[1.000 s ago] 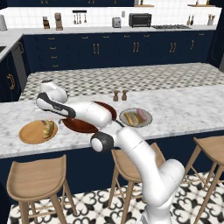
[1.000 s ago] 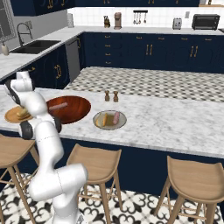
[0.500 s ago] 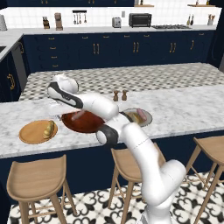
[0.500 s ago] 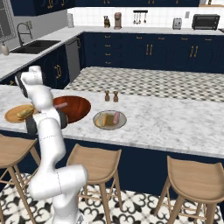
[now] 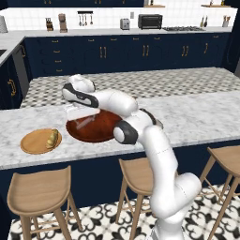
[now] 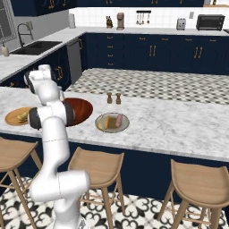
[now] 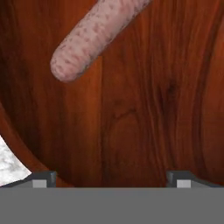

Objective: Place one bun and one sausage from the bowl on each plate.

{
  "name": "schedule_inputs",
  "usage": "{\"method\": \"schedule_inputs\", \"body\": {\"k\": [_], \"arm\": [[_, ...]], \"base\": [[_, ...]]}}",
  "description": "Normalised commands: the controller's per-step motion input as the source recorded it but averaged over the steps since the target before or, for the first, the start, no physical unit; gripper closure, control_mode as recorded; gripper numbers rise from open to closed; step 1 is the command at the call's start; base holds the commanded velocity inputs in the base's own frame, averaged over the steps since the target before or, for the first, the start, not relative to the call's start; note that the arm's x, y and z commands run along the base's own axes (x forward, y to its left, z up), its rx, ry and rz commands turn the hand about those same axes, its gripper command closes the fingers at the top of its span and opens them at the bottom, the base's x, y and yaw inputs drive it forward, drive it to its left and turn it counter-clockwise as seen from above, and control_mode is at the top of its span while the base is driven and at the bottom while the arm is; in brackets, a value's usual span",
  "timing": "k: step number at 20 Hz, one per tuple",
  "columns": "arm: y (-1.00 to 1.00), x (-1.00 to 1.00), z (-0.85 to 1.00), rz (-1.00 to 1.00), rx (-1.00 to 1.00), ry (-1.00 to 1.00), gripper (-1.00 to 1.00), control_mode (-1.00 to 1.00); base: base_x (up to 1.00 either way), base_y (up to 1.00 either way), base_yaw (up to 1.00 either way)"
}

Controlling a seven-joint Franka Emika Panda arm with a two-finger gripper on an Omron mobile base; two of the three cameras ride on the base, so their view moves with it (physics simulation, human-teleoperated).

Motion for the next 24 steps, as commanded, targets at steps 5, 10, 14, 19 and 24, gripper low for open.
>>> {"method": "schedule_inputs", "body": {"k": [5,10,14,19,24], "arm": [[-0.51,-0.05,-0.17,-0.1,0.34,-0.25,-1.0,-1.0],[-0.06,0.11,-0.15,-0.26,0.25,-0.18,-1.0,-1.0],[0.01,0.44,-0.01,-0.27,0.08,-0.01,-1.0,-1.0],[0.05,0.34,0.16,-0.25,0.05,0.0,-1.0,-1.0],[0.1,0.3,0.07,-0.25,0.03,0.0,-1.0,-1.0]], "base": [[0.0,0.0,0.0],[0.0,0.0,0.0],[0.0,0.0,0.0],[0.0,0.0,0.0],[0.0,0.0,0.0]]}}
